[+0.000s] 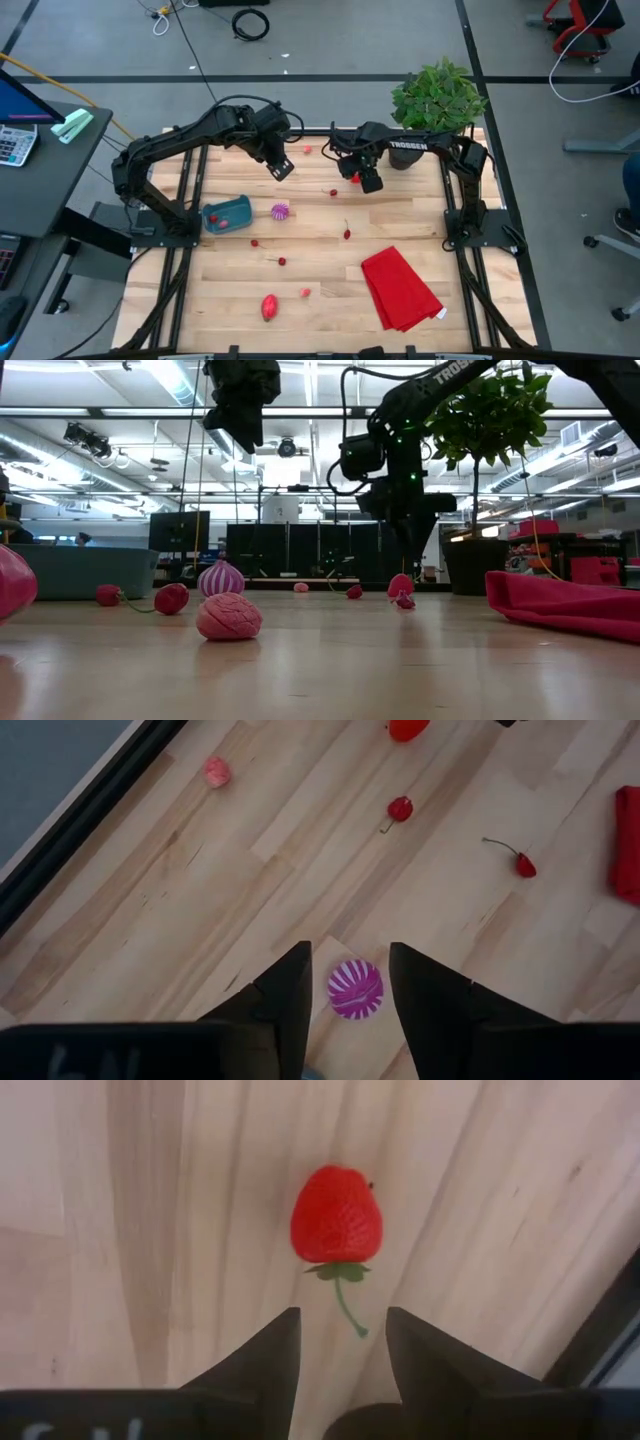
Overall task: Pick and placing Produce into tupperware
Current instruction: Put the red strawberry into the blue bin
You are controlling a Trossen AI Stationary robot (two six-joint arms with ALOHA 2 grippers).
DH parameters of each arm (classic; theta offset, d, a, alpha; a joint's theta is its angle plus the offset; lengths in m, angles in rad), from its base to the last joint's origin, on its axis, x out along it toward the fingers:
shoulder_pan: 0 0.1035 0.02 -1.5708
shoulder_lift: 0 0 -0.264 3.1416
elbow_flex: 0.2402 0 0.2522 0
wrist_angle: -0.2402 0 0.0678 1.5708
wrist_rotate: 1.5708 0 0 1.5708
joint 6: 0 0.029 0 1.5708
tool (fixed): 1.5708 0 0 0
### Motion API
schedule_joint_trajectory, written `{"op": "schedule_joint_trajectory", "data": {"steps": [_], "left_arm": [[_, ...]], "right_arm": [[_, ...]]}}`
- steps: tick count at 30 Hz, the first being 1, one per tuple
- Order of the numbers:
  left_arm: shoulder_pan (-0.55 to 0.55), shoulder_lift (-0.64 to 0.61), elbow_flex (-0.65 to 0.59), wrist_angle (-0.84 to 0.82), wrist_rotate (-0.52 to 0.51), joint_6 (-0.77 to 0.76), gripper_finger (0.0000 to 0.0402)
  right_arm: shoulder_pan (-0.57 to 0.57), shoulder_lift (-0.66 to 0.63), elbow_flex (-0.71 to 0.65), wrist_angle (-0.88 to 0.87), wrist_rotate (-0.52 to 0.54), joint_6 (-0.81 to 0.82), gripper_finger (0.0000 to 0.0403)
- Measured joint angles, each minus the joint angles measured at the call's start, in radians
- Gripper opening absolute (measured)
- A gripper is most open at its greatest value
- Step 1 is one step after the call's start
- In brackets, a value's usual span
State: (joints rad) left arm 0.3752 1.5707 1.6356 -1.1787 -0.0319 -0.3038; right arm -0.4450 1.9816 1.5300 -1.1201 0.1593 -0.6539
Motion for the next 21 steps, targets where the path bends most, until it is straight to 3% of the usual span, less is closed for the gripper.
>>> {"op": "schedule_joint_trajectory", "data": {"steps": [5, 12, 21], "left_arm": [[0.000, 0.000, 0.000, 0.000, 0.000, 0.000, 0.0134], [0.000, 0.000, 0.000, 0.000, 0.000, 0.002, 0.0133], [0.000, 0.000, 0.000, 0.000, 0.000, 0.020, 0.0141]], "right_arm": [[0.000, 0.000, -0.072, 0.030, 0.004, 0.003, 0.0158], [0.011, 0.000, -0.131, 0.073, 0.115, 0.004, 0.0158], [0.011, 0.000, -0.131, 0.193, 0.107, 0.002, 0.0158]]}}
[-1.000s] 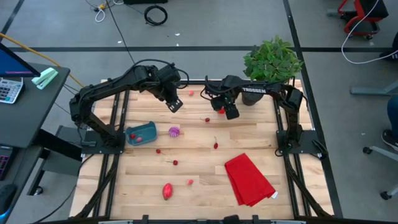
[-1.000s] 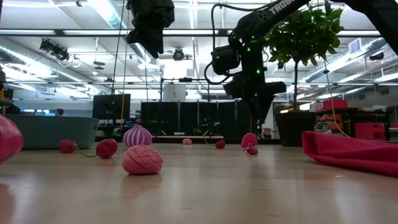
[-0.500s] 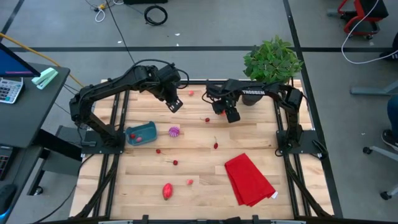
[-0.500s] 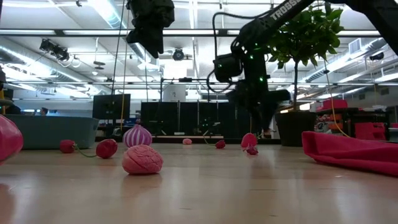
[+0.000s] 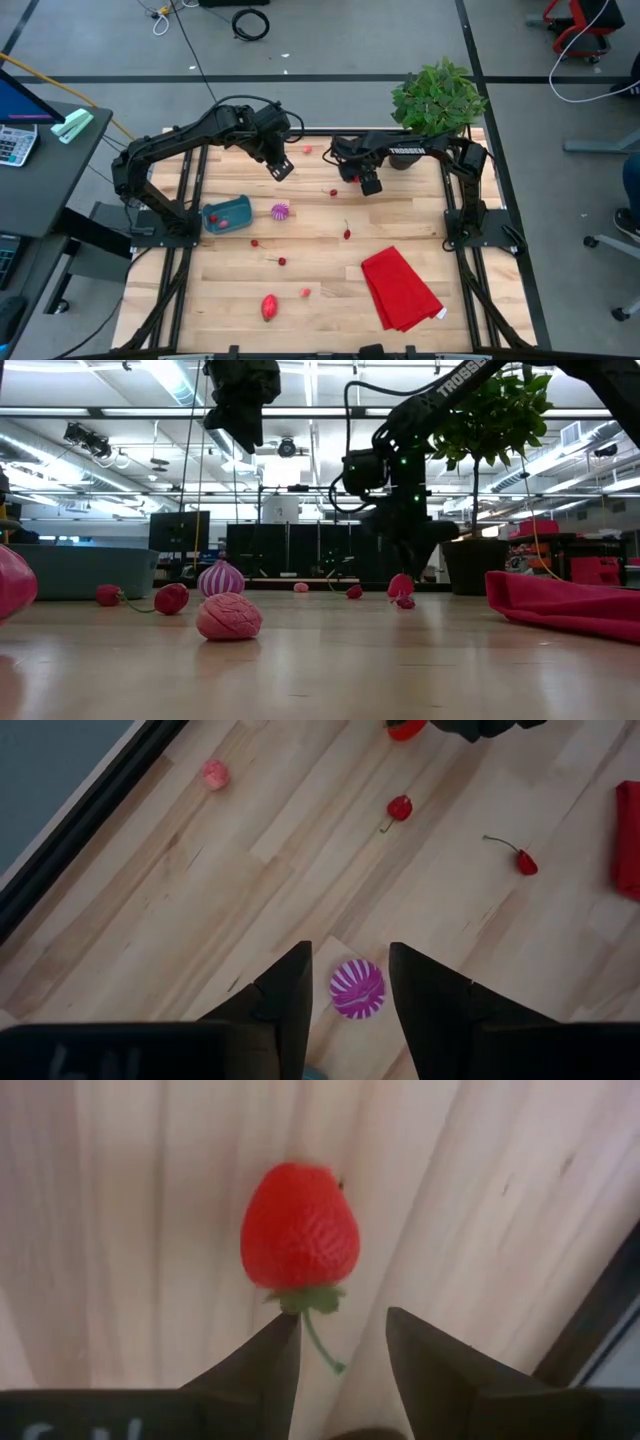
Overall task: Pick and placing Produce into tupperware
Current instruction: Put the red strawberry into the blue bin
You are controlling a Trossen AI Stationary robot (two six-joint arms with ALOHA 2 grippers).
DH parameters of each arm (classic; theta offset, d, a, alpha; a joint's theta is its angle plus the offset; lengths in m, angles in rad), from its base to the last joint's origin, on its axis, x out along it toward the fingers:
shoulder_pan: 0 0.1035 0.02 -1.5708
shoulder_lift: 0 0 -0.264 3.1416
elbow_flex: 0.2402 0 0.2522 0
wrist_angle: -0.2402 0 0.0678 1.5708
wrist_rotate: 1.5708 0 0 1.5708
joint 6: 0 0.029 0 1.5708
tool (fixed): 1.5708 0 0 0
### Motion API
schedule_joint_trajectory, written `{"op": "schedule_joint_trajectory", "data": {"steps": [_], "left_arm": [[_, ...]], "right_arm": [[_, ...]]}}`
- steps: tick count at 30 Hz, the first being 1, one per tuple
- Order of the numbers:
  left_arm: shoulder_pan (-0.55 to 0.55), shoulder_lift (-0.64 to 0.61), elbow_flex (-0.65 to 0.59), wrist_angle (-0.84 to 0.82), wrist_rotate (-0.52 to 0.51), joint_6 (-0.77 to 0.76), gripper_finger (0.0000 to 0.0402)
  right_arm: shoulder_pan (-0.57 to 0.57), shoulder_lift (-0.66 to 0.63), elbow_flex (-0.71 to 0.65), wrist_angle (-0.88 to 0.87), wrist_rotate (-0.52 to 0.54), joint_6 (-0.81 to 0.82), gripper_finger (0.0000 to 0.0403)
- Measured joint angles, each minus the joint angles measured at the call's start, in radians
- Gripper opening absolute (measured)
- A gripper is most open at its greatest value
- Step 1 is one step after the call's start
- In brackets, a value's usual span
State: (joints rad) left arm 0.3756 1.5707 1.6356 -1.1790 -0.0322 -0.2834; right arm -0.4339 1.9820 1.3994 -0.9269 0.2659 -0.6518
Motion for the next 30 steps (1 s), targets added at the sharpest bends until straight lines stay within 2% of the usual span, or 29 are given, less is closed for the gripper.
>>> {"op": "schedule_joint_trajectory", "data": {"steps": [13, 18, 30], "left_arm": [[0.000, 0.000, 0.000, 0.000, 0.000, 0.008, 0.0144], [0.000, 0.000, 0.000, 0.000, 0.000, 0.009, 0.0140], [0.000, 0.000, 0.000, 0.000, 0.000, 0.010, 0.0141]], "right_arm": [[-0.005, 0.000, 0.000, -0.002, -0.014, -0.001, 0.0158], [-0.005, 0.000, -0.006, 0.003, -0.049, 0.001, 0.0158], [-0.002, 0.000, -0.094, 0.028, -0.014, 0.013, 0.0158]]}}
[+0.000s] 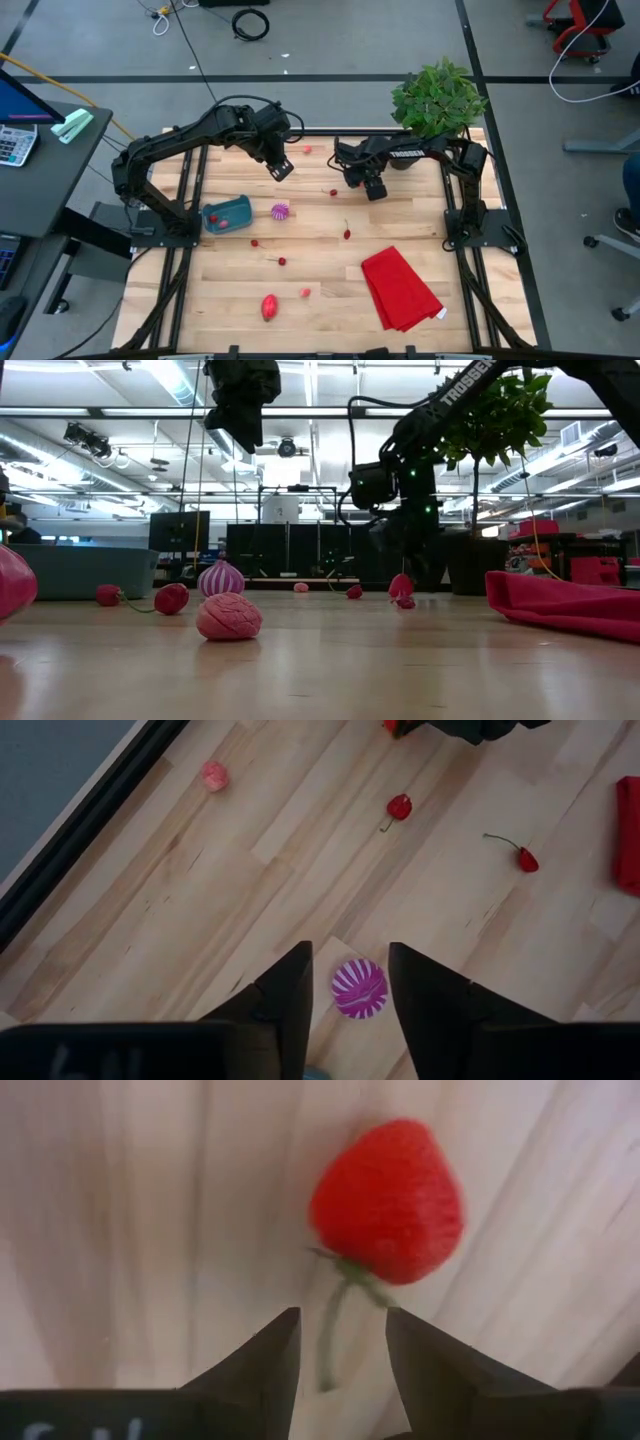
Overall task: Pick and placing Produce into tupperware
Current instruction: Put the red strawberry into the blue bin
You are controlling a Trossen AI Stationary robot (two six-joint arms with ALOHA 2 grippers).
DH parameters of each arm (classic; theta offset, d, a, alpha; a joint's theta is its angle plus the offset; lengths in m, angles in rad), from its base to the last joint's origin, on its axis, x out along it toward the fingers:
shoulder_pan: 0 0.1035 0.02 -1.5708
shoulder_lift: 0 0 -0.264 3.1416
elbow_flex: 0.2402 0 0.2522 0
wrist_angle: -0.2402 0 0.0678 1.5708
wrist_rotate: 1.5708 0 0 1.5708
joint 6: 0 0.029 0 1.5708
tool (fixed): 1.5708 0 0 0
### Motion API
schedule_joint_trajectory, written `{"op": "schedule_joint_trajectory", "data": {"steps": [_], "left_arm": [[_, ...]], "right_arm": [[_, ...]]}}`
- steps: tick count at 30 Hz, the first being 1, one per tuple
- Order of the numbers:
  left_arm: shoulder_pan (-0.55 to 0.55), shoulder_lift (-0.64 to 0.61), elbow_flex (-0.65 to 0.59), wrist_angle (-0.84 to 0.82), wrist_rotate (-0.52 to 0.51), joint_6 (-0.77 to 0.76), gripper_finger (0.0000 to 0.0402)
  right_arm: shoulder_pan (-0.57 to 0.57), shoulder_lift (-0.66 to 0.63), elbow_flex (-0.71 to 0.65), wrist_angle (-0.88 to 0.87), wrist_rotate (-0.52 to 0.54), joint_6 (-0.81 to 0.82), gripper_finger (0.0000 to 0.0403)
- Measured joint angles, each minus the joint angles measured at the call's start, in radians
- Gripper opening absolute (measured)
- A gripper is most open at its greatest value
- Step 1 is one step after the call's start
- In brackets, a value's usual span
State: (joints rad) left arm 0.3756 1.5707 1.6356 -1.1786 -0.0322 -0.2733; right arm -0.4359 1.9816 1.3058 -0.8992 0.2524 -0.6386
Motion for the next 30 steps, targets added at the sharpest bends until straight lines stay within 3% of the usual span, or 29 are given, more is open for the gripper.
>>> {"op": "schedule_joint_trajectory", "data": {"steps": [13, 18, 24, 30], "left_arm": [[0.000, 0.000, 0.000, 0.000, 0.000, 0.024, 0.0140], [0.000, 0.000, 0.000, 0.000, 0.000, 0.025, 0.0139], [0.000, 0.000, 0.000, 0.000, 0.000, 0.028, 0.0146], [0.020, -0.016, 0.000, -0.038, 0.000, 0.086, 0.0136]], "right_arm": [[-0.007, 0.000, -0.001, 0.037, 0.003, 0.052, 0.0149], [-0.005, 0.000, -0.001, 0.035, 0.001, 0.073, 0.0107], [0.017, 0.000, -0.001, 0.026, -0.001, 0.140, 0.0013], [0.053, 0.000, 0.004, 0.021, -0.023, 0.291, 0.0005]]}}
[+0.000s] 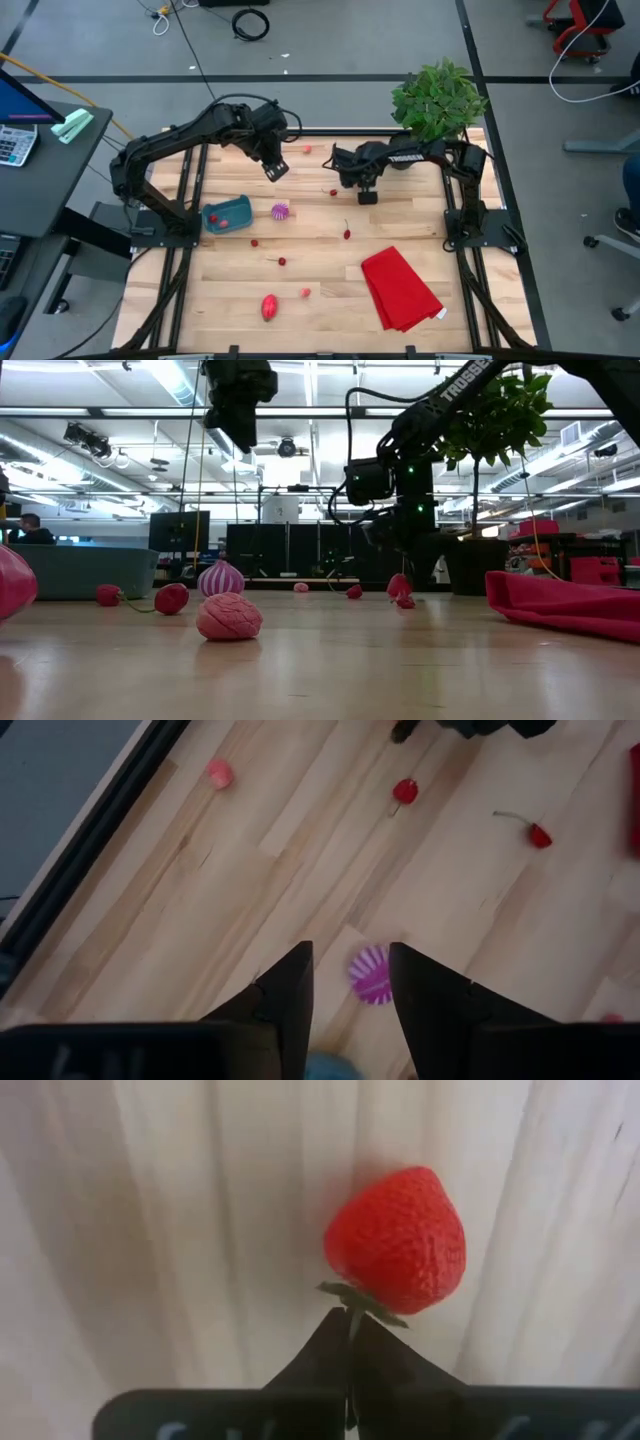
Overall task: Pick and placing Produce into tupperware
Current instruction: Put the red strawberry into the blue bin
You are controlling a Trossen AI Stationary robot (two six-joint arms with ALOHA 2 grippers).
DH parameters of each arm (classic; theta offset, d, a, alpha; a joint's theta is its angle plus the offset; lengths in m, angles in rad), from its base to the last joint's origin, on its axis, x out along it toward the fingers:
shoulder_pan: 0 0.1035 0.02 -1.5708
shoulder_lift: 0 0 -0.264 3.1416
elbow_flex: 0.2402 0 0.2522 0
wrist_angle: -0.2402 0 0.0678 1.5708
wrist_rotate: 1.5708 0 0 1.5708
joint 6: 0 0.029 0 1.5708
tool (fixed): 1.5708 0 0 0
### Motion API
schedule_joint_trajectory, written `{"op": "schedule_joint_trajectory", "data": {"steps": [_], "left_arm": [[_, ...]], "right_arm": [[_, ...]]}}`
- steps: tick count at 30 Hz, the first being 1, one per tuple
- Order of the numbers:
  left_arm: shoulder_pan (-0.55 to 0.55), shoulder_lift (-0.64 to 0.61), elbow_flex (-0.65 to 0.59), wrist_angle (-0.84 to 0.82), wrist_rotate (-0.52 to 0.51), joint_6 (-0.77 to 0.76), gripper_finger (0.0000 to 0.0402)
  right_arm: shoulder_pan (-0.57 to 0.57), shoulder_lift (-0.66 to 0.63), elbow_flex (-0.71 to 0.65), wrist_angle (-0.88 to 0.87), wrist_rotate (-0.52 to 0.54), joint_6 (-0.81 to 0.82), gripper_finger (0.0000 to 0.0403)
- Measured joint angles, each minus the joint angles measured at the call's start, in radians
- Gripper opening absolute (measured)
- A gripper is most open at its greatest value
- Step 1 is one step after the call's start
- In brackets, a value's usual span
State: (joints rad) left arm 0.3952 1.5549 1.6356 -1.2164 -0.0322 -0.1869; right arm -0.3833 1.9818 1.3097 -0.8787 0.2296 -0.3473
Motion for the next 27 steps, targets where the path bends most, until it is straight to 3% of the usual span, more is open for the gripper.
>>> {"op": "schedule_joint_trajectory", "data": {"steps": [7, 14, 18, 23, 27], "left_arm": [[0.084, -0.069, 0.073, -0.153, -0.006, 0.027, 0.0120], [0.191, -0.133, 0.298, -0.263, -0.066, 0.074, 0.0112], [0.244, -0.152, 0.447, -0.278, -0.068, 0.090, 0.0114], [0.301, -0.168, 0.633, -0.278, -0.068, 0.140, 0.0111], [0.341, -0.185, 0.713, -0.232, -0.069, 0.155, 0.0110]], "right_arm": [[0.080, 0.000, 0.090, 0.003, -0.004, 0.152, 0.0003], [0.181, 0.000, 0.312, 0.081, -0.034, 0.179, 0.0002], [0.229, 0.000, 0.441, 0.263, -0.119, 0.219, 0.0001], [0.287, -0.002, 0.536, 0.633, -0.287, 0.282, 0.0000], [0.350, -0.002, 0.545, 0.781, -0.302, 0.326, 0.0000]]}}
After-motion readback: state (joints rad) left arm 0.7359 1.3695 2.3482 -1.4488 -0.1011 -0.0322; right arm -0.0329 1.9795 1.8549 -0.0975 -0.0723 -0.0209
